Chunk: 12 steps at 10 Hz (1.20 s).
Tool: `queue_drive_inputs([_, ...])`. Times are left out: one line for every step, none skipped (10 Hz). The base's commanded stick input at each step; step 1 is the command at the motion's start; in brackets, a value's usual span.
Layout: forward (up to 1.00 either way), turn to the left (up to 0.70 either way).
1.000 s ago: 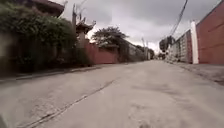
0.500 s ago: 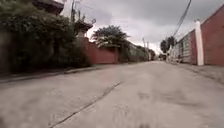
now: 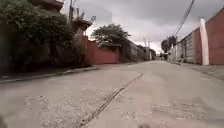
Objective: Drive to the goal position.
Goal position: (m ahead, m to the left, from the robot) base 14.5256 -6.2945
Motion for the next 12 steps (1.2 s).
queue_drive_inputs([1.00, -0.40])
queue_drive_inputs([1.00, -0.40])
queue_drive_inputs([1.00, -0.39])
queue_drive_inputs([1.00, -0.40])
queue_drive_inputs([1.00, -0.40])
queue_drive_inputs([1.00, -0.40])
queue_drive_inputs([1.00, -0.40])
queue_drive_inputs([1.00, -0.19])
queue_drive_inputs([1.00, 0.00])
queue_drive_inputs([1.00, 0.00])
queue_drive_inputs([1.00, 0.00])
queue_drive_inputs([1.00, 0.00])
